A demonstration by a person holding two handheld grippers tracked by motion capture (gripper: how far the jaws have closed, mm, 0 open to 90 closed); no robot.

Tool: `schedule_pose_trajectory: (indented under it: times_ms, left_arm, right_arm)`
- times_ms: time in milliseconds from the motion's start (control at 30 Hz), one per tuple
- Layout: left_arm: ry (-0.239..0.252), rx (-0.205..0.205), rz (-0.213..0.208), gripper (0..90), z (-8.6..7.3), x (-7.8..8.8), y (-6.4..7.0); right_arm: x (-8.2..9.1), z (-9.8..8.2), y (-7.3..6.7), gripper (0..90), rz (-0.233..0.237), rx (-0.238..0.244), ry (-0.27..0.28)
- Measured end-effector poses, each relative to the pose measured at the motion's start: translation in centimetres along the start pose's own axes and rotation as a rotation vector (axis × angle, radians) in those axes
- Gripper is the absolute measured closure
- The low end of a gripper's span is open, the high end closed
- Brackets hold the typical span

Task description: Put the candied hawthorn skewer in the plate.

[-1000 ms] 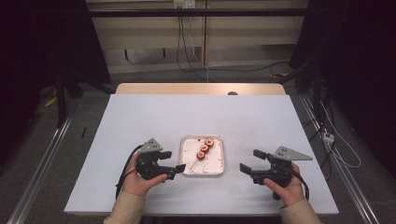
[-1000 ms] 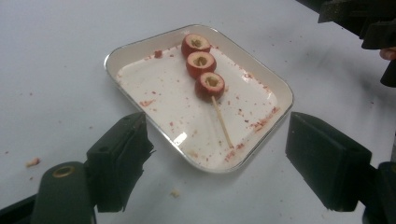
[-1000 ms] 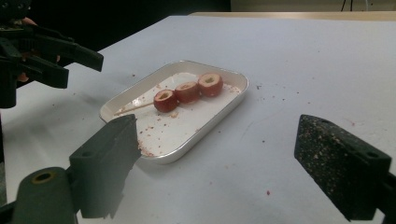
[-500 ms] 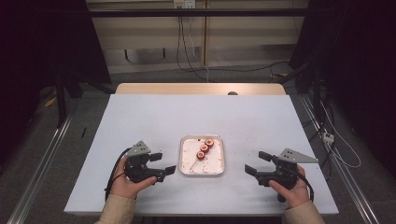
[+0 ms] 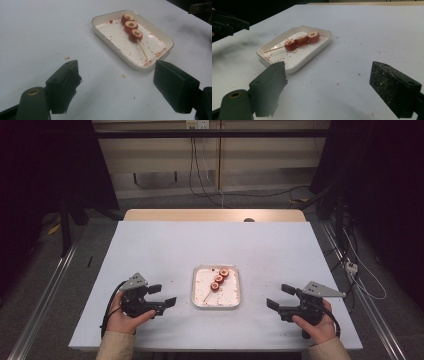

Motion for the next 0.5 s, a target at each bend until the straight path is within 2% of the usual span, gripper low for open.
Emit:
schedule_pose_trajectory:
  times_ms: [500]
  left_arm:
    - [-0.001, 0.006, 0.026, 20.3, -0.7, 1.1, -1.1]
  right_arm:
    - [0.9, -0.1, 0.4, 13.6, -0.015, -0.003, 0.009]
Point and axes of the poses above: each handheld gripper's, and its own axes: x roughly backward along the jaws, z roughly out of its top, y roughly to its right, the point moved 5 cm from there along -x, roughly forward along the jaws, and after that the axes turned 7 degrees about y, right-handed, at the moved point
